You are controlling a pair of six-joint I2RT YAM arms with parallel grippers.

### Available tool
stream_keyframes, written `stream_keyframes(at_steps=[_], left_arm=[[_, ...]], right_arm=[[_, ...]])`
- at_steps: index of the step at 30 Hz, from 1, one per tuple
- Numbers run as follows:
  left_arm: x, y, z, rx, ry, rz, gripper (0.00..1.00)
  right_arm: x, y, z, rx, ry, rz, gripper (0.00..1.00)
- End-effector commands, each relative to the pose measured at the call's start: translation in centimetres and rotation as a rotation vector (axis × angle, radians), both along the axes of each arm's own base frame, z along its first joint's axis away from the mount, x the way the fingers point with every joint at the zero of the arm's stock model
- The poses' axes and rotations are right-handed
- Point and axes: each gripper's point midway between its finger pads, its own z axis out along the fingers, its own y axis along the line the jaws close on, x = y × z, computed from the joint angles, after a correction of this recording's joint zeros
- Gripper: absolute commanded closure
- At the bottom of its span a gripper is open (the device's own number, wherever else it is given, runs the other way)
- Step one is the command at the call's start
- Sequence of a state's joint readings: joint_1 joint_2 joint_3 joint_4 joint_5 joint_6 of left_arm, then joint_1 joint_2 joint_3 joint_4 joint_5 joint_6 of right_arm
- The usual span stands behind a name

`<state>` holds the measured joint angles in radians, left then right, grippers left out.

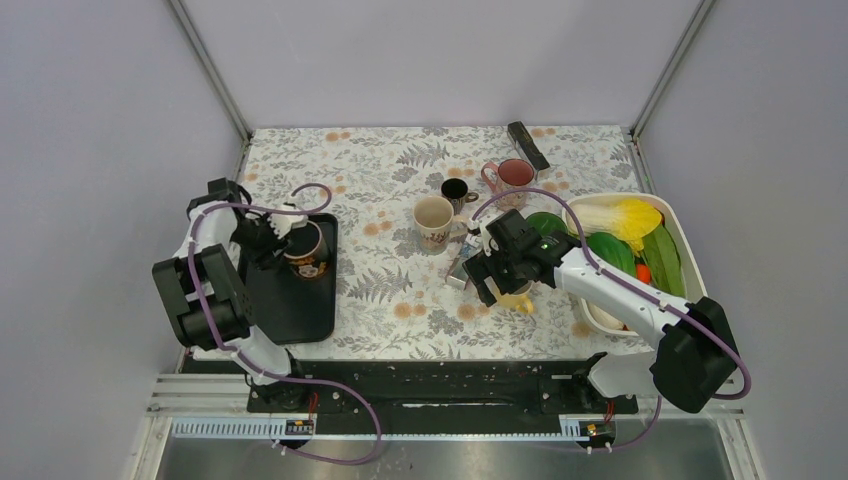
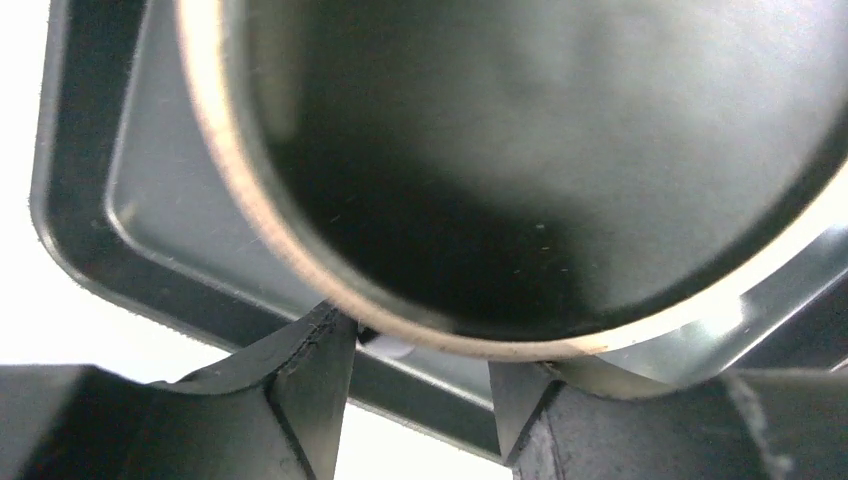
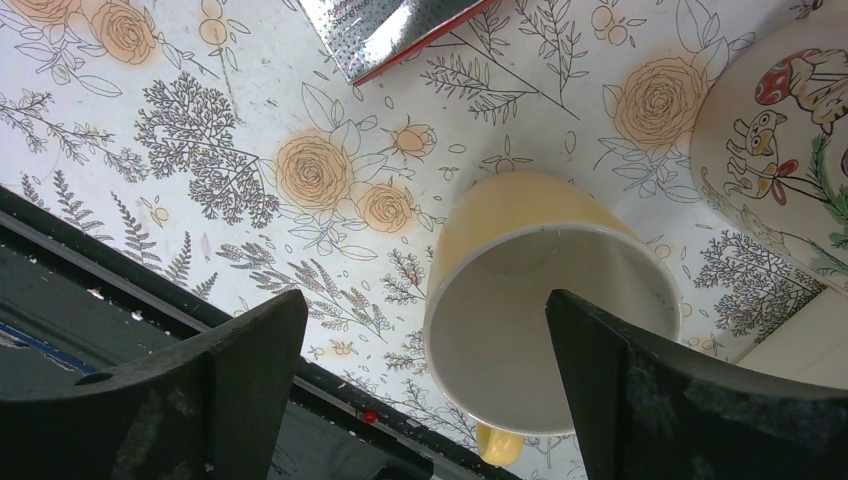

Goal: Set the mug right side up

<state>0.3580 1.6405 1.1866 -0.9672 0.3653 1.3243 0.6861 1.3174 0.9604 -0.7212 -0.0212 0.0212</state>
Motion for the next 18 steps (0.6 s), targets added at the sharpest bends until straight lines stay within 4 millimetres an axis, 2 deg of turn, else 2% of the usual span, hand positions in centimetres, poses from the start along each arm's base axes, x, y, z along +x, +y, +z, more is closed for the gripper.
stream_keyframes(at_steps=[1, 5, 7, 9, 11, 15, 18], left_arm=[[0.7, -2.4, -0.4, -0.104, -0.065, 0.037, 0.51], [1.6, -2.8, -0.8, -0.140, -0.107, 0.120, 0.56], [1.8, -3.1, -0.8, -0.166, -0.109, 0.149, 0.63], [1.9, -3.4, -0.9, -0.190, -0.111, 0.171, 0.78], [2.1, -3.5, -0.7, -0.202, -0.116, 0.197, 0.99], [2.7, -3.1, 0.2, -0.211, -0.133, 0.307, 1.00], [2.8, -3.3, 2.0, -0.245, -0.158, 0.423, 1.00]], right_arm=[[0.5, 0.5, 0.8, 0.036, -0.036, 0.016, 0.00], [0.4, 0.6, 0.7, 0.037, -0.028, 0.018, 0.00], [0.4, 0.6, 0.6, 0.037, -0.025, 0.019, 0.01], [0.4, 0.6, 0.6, 0.037, -0.024, 0.020, 0.01], [0.4, 0.6, 0.6, 0.038, -0.025, 0.019, 0.01], [0.5, 0.5, 0.8, 0.036, -0.036, 0.016, 0.01], [0.8, 0.2, 1.3, 0.031, -0.065, 0.004, 0.01]])
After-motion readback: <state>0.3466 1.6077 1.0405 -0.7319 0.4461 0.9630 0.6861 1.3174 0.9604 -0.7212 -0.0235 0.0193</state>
